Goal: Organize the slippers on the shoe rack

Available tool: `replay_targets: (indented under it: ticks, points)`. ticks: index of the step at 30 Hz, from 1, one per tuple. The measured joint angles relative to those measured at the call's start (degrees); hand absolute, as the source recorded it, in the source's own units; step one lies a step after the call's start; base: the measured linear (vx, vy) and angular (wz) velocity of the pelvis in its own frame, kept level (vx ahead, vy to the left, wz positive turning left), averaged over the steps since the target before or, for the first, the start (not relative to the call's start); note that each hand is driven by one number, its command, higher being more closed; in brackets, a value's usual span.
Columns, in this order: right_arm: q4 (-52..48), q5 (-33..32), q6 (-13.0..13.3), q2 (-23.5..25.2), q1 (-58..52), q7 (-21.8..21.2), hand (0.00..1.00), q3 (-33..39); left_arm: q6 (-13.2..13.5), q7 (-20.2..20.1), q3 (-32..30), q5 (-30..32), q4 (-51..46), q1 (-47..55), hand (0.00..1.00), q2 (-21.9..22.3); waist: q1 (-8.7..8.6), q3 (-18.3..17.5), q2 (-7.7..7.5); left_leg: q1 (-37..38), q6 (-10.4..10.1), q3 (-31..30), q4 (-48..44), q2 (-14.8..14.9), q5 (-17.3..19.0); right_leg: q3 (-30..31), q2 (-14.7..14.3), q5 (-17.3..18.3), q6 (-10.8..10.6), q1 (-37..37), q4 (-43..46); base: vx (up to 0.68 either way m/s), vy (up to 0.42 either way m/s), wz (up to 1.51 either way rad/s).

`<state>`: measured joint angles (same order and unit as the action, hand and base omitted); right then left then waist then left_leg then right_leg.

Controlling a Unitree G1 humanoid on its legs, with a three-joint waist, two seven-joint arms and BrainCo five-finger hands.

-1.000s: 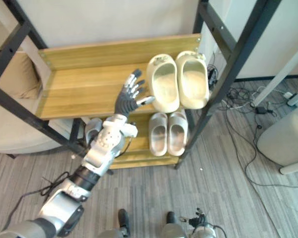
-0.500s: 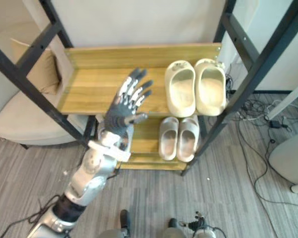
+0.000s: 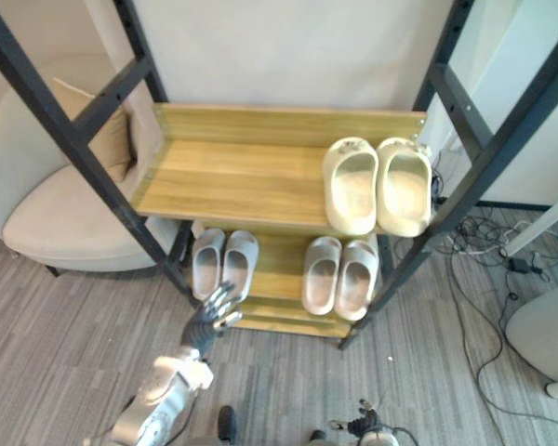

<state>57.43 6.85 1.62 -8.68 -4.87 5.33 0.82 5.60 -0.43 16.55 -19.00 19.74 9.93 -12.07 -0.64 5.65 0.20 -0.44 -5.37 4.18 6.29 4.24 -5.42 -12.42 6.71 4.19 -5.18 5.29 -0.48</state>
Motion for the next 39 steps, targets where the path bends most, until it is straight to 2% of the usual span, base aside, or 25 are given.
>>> replay_targets:
  ticks: [4, 9, 13, 18, 20, 21, 22, 23, 24, 25, 26, 27, 28, 29, 30, 31, 32, 33, 34, 35, 36, 38, 39]
  points:
    - [-0.04, 0.05, 0.02, 0.57, 0.33, 0.03, 0.0, 0.0, -0.02, 0.46, -5.07, 7.07, 10.63, -0.15, 0.0, 1.65, 0.32, -0.44, -0.45, 0.59, -0.11, 0.09, 0.0, -0.04, 0.37, 0.04, -0.02, 0.03, -0.03, 0.86, -0.86, 0.0, -0.003, -0.01]
    - [-0.17, 1.26, 0.04, 2.08, 1.36, 0.29, 0.0, 0.07, -0.9, 3.83, -10.8, 13.76, 25.37, -0.48, 0.0, 3.96, 0.42, -0.59, -0.94, 1.26, -0.19, 0.27, 0.0, -0.13, 0.79, 0.3, 0.02, 0.14, -0.14, 1.44, -0.88, 0.01, -0.005, -0.01]
    - [-0.14, 2.07, 0.03, 2.89, 1.54, 0.31, 0.0, 0.04, -1.5, 5.65, -11.07, 16.67, 27.3, -0.33, 0.0, 4.15, 0.78, -0.5, -1.07, 1.85, -0.16, 0.43, 0.01, -0.28, 1.05, 0.39, 0.15, 0.36, -0.21, 2.0, -0.88, 0.0, 0.0, 0.0]
    - [-0.1, 2.14, 0.02, 4.24, 2.32, 0.36, 0.0, 0.0, -1.43, 6.87, -11.18, 16.72, 29.27, -0.88, 0.0, 4.85, 0.95, -0.44, -1.17, 2.2, 0.1, 0.53, 0.01, -0.7, 1.68, 0.57, 0.58, 1.1, -0.47, 2.04, -0.51, 0.0, 0.002, -0.02]
    - [-0.1, 2.17, -0.01, 4.19, 2.54, 0.42, 0.0, 0.05, -1.38, 6.91, -11.47, 16.84, 29.36, -0.83, 0.0, 5.44, 1.0, -0.13, -1.81, 2.6, 0.9, 0.51, -0.33, -1.64, 2.96, 0.48, 2.27, 4.39, -1.51, 0.49, 3.53, 0.03, 0.041, 0.06]
    - [-0.11, 2.2, -0.07, 4.56, 2.51, 0.54, 0.0, 0.19, -1.37, 6.92, -12.31, 17.77, 29.34, -0.86, 0.0, 5.5, 1.05, -0.31, -2.55, 2.63, 2.05, 0.49, -0.74, -3.34, 3.95, 0.22, 4.62, 7.32, -3.15, -1.35, 8.58, 0.08, 0.1, 0.2]
    - [-0.11, 2.19, -0.2, 4.48, 2.5, 0.63, 0.0, 0.29, -1.37, 6.95, -12.55, 17.85, 29.32, -0.89, 0.0, 5.38, 1.05, -0.2, -2.97, 2.47, 2.83, 0.35, -1.57, -4.3, 4.79, -0.08, 5.8, 7.92, -3.87, -1.6, 10.14, 0.15, 0.122, 0.26]
    - [-0.11, 2.24, -0.44, 4.08, 2.62, 0.73, 0.0, 0.36, -1.34, 7.12, -12.71, 17.84, 29.36, -1.08, 0.0, 5.45, 1.04, 0.29, -3.27, 2.36, 3.09, -0.56, -3.06, -5.09, 5.94, 0.25, 7.23, 8.42, -5.25, -2.56, 16.05, 0.11, 0.109, 0.35]
    - [-0.45, 2.17, -0.59, 3.9, 3.46, 0.72, 0.0, 0.64, -1.41, 7.81, -12.85, 17.83, 29.45, -1.26, 0.0, 6.0, 1.48, 0.98, -2.24, 1.96, 3.71, -2.22, -5.05, -5.96, 7.52, 1.36, 8.73, 7.25, -5.67, -7.3, 27.94, 0.1, 0.112, 0.46]
    - [-0.44, 2.18, -0.67, 4.03, 3.95, 0.81, 0.0, 0.66, -1.45, 7.91, -12.8, 17.84, 29.58, -1.33, 0.0, 6.0, 1.15, 1.13, -2.06, 1.79, 4.03, -3.32, -6.3, -6.01, 8.19, 2.56, 8.9, 5.41, -5.07, -9.21, 32.79, 0.1, 0.1, 0.86]
    - [-0.47, 2.15, -0.59, 4.27, 4.51, 1.04, 0.0, 0.65, -1.52, 7.94, -12.55, 17.88, 29.62, -2.09, 0.0, 6.08, 0.62, 1.42, -0.88, 1.49, 4.58, -6.16, -9.14, -5.46, 8.87, 5.89, 8.1, 3.61, -3.92, -12.77, 40.21, 0.2, 0.042, 1.24]
    - [-0.44, 2.18, -0.52, 4.79, 4.15, 1.21, 0.0, -0.03, -1.59, 8.04, -12.37, 17.96, 29.6, -2.74, 0.0, 6.04, 0.66, 1.59, -1.52, 0.52, 5.43, -9.3, -10.61, -5.44, 9.99, 9.78, 5.68, 7.87, -3.23, -13.96, 40.68, 0.21, 0.009, 1.31]
    - [-0.43, 2.16, -0.52, 5.03, 4.19, 1.25, 0.0, -0.42, -1.59, 8.07, -12.4, 18.01, 29.57, -3.0, 0.0, 5.98, 0.88, 1.77, -1.83, 0.35, 5.43, -10.52, -10.69, -5.56, 9.97, 11.27, 4.55, 9.1, -3.06, -14.41, 40.18, 0.21, -0.043, 1.52]
    - [-0.4, 2.08, -0.57, 5.65, 4.42, 1.42, 0.0, -0.95, -1.65, 8.04, -12.49, 18.33, 29.59, -3.76, 0.0, 6.03, 1.01, 2.18, -2.46, 0.31, 4.86, -14.41, -10.61, -6.25, 9.26, 14.7, 1.83, 10.86, -2.5, -15.06, 37.19, 0.22, -0.117, 1.57]
    - [-0.4, 1.99, -0.44, 5.96, 4.38, 1.58, 0.0, -1.04, -1.79, 8.03, -12.89, 18.78, 29.6, -3.89, 0.0, 6.24, 0.9, 2.21, -2.42, 0.3, 4.77, -17.61, -10.56, -6.72, 9.23, 17.56, -0.19, 11.13, -2.48, -14.86, 32.08, 0.18, -0.113, 1.47]
    - [-0.38, 1.97, -0.44, 5.98, 4.4, 1.57, 0.0, -1.07, -1.81, 8.05, -12.86, 18.86, 29.61, -3.95, 0.0, 6.26, 0.83, 2.21, -2.42, 0.27, 4.75, -18.32, -10.56, -6.9, 9.23, 18.02, -0.51, 11.08, -2.43, -14.8, 30.49, 0.23, -0.2, 1.55]
    - [-0.38, 1.96, -0.42, 6.09, 4.2, 1.59, 0.0, -1.05, -1.83, 8.06, -12.83, 18.91, 29.74, -4.17, 0.0, 6.18, 0.61, 1.99, -3.39, -0.26, 4.47, -21.66, -10.77, -9.13, 9.25, 18.12, -0.09, 7.5, -0.2, -13.84, 21.66, 0.2, -0.206, 1.42]
    - [-0.1, 1.85, -0.49, 5.59, 4.44, 1.6, 0.0, -0.89, -2.05, 8.08, -13.0, 18.98, 31.47, -5.38, 0.0, 6.83, 0.96, 2.25, -2.83, -0.62, 3.79, -24.04, -11.13, -9.74, 9.43, 15.74, 0.94, 7.98, 0.23, -13.05, 20.06, 0.24, -0.22, 1.37]
    - [-0.05, 1.89, -0.59, 5.32, 4.59, 1.62, 0.0, -0.85, -2.06, 8.08, -13.21, 18.97, 31.53, -5.56, 0.0, 7.25, 1.27, 2.22, -2.13, -0.97, 3.68, -24.18, -11.22, -9.56, 9.36, 15.32, 0.75, 7.78, 0.44, -12.82, 19.6, 0.18, -0.143, 0.81]
    - [-0.13, 1.89, -0.58, 4.11, 5.52, 1.61, 0.0, -0.95, -2.04, 8.1, -13.4, 18.96, 31.65, -5.51, 0.0, 8.31, 1.52, 2.15, -0.05, -2.22, 3.6, -25.07, -11.31, -8.89, 9.41, 13.59, 0.34, 7.38, 0.84, -12.24, 17.35, 0.13, -0.089, 0.55]
    - [-0.15, 1.89, -0.49, 4.21, 5.83, 1.61, 0.0, -1.09, -2.05, 8.09, -13.49, 18.94, 31.82, -5.14, 0.0, 8.78, 1.55, 2.45, 0.71, -2.95, 3.16, -25.33, -11.6, -8.64, 9.25, 11.99, 0.18, 7.23, 1.04, -11.55, 16.21, 0.12, -0.095, 0.54]
    - [-0.11, 1.86, -0.62, 4.21, 5.81, 1.62, 0.0, -1.08, -2.04, 8.06, -13.66, 18.94, 31.81, -5.34, 0.0, 9.16, 1.29, 2.68, 1.13, -3.66, 2.85, -25.35, -12.98, -8.69, 9.4, 9.82, 0.19, 7.18, 1.12, -10.35, 15.55, 0.08, -0.068, 0.62]
    - [-0.18, 1.85, -0.61, 4.53, 5.86, 1.65, 0.0, -1.08, -2.03, 8.07, -14.13, 18.87, 31.66, -5.7, 0.0, 9.56, 1.26, 3.15, 0.8, -4.37, 2.63, -25.02, -14.56, -8.94, 9.39, 7.81, 0.37, 7.15, 1.18, -8.75, 14.98, 0.08, -0.068, 0.97]
